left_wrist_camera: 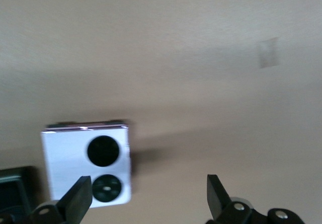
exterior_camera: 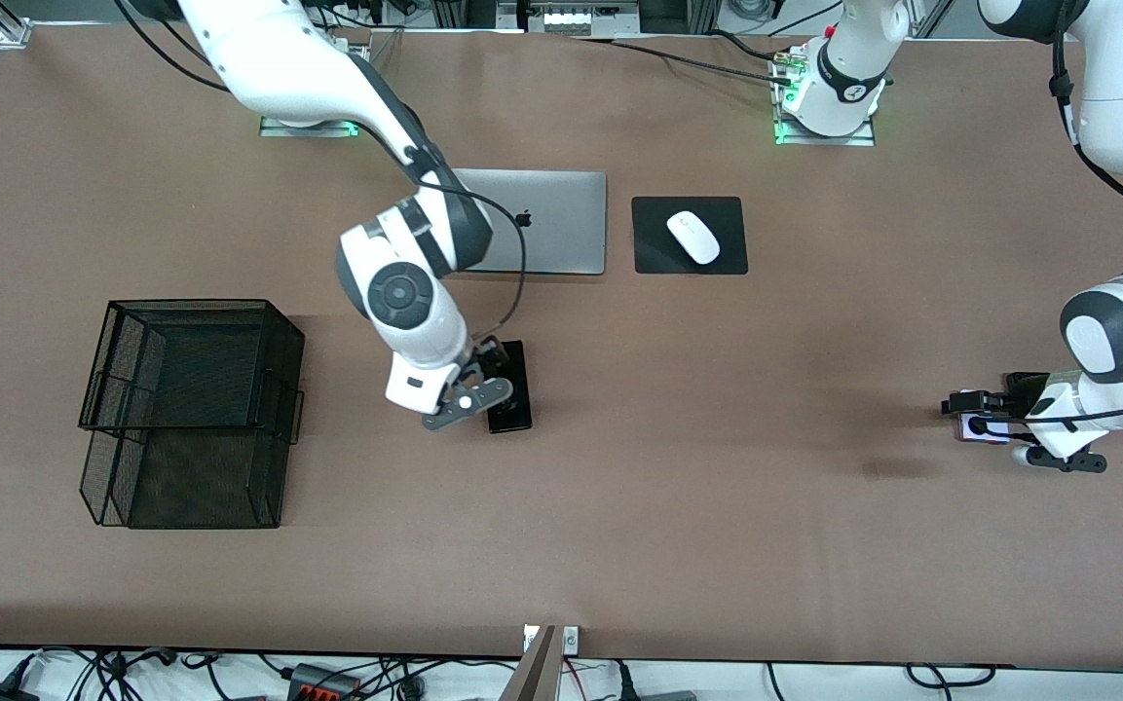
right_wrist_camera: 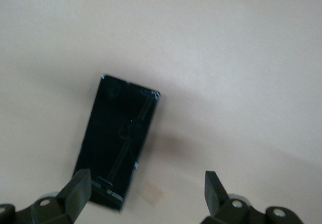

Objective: Place phones with both arms
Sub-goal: 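Grasp the black phone with the right gripper while the left gripper reaches out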

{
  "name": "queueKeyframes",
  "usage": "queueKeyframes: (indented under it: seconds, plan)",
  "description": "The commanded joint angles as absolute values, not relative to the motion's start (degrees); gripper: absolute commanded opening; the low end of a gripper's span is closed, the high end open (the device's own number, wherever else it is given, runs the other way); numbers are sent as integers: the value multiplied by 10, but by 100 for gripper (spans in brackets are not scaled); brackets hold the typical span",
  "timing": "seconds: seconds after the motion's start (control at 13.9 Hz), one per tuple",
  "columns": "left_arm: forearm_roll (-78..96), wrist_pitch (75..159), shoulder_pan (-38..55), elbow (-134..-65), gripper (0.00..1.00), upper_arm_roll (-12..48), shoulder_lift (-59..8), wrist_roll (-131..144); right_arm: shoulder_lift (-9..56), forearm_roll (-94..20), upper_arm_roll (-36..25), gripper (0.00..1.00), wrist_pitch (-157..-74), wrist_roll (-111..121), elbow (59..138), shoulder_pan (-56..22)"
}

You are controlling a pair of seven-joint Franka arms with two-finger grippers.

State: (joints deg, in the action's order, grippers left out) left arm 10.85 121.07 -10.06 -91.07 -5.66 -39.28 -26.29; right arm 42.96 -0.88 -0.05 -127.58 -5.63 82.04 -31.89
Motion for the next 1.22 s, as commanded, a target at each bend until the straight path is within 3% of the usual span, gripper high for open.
queueKeyframes:
  seconds: [0.0,1.15]
  plan:
    - [54,1234,-105,-906,100,-47,-395,-269,476,-12,1,100,-1323,-100,792,-324]
    - [89,1276,-137,-895,100,-47,-443,-308,516,-9,2,100,-1336,-252,789,-357]
